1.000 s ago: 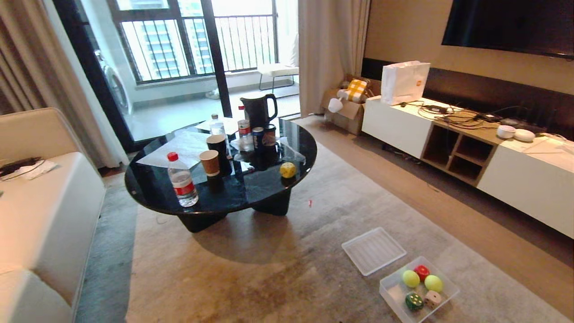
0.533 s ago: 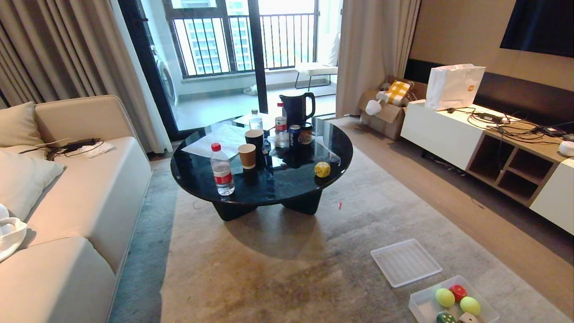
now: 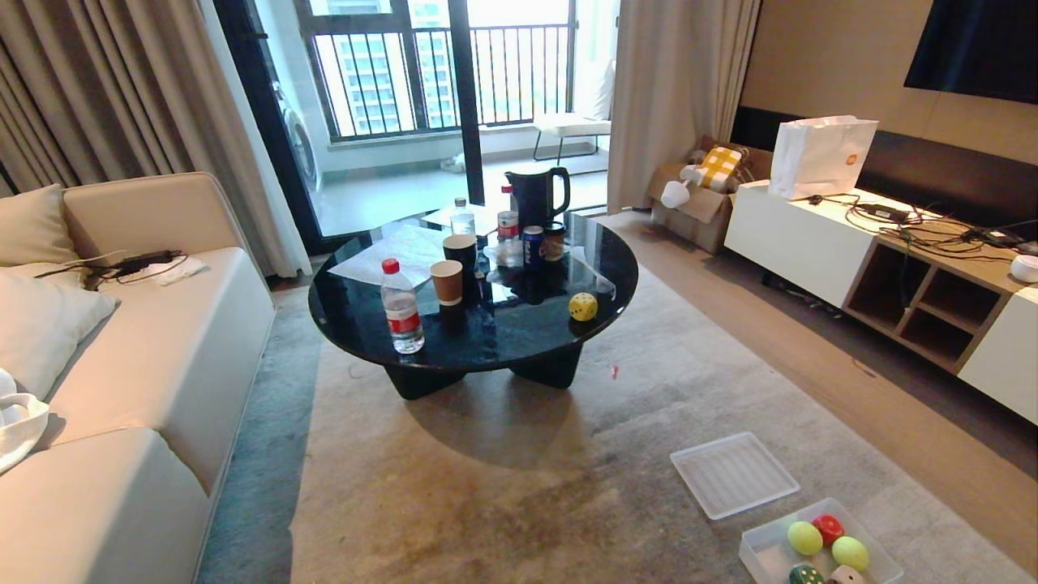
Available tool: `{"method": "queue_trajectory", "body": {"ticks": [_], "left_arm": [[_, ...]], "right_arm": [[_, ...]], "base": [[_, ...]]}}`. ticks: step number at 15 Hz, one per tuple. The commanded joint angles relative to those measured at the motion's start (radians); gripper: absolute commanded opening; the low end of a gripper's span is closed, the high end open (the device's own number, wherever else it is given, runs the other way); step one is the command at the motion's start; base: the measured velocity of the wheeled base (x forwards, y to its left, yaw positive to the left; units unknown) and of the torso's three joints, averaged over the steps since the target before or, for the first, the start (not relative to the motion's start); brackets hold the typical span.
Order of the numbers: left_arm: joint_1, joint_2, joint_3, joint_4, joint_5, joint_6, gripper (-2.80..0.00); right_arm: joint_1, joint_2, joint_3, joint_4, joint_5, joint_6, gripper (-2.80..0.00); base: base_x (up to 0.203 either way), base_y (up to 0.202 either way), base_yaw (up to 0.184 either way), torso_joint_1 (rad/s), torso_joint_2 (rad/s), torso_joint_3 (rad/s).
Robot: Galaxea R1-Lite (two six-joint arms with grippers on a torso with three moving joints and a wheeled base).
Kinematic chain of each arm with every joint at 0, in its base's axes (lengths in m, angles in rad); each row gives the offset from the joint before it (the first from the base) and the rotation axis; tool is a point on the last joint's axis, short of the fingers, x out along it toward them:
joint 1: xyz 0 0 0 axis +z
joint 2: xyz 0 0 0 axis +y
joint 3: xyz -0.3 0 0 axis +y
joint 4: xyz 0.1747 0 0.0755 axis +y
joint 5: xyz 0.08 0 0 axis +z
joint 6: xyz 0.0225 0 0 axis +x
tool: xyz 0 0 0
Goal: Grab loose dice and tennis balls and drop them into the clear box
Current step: Pick up toys out of the box
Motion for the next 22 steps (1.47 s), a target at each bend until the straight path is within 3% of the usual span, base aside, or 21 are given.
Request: {"method": "queue_trajectory", "body": {"ticks": [1,4,22], "left_arm": [[0.000,0.000,0.000,0.000,0.001,0.000,-2.80],[0.000,0.000,0.000,0.000,0.001,0.000,-2.80],[0.000,0.000,0.002,-0.002,0.001,0.000,-2.80]], "right_arm": [[0.000,0.000,0.000,0.000,0.001,-0.001,-2.80],[0.000,0.000,0.000,0.000,0.001,-0.001,-2.80],[0.000,0.000,0.000,-0.001,0.001,-0.001,-2.80]], "base": [[0.000,0.000,0.000,0.000,0.00,0.000],[0.036,0.000,0.000,0.001,0.00,0.001],[0.182,0.000,-0.001,0.003,0.00,0.002]]}}
